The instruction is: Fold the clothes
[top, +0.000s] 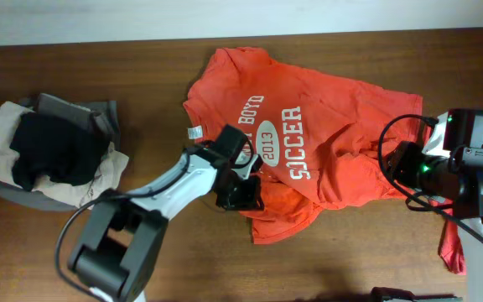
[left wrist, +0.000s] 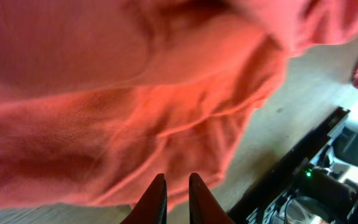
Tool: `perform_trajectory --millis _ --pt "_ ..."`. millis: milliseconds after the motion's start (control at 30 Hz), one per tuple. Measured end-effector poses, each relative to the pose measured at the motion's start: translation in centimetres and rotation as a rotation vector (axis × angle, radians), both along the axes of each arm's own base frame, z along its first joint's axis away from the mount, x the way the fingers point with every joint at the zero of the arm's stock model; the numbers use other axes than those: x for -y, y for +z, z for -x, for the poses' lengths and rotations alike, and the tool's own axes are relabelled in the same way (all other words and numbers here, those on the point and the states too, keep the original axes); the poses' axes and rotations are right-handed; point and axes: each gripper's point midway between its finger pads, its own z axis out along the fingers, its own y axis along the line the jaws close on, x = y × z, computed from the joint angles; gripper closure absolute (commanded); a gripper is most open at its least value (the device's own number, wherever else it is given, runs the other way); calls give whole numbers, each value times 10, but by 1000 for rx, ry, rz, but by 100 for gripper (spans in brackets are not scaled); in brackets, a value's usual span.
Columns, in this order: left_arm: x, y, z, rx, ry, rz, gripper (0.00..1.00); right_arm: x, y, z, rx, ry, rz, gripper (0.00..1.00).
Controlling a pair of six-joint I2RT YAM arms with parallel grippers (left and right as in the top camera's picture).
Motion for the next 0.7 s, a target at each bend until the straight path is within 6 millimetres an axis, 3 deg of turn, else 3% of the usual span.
perform_trajectory --millis 100,300,500,700 --pt "-3 -14 4 -59 26 -30 92 0 0 1 -2 3 0 51" --pt "-20 -19 12 -139 69 -94 98 -1 -1 3 -12 6 -2 51" --pt "-69 -22 16 -239 138 -205 100 -1 -1 3 -12 8 -1 51" --pt "-117 -28 -2 -215 200 -275 99 -1 2 3 6 27 12 51"
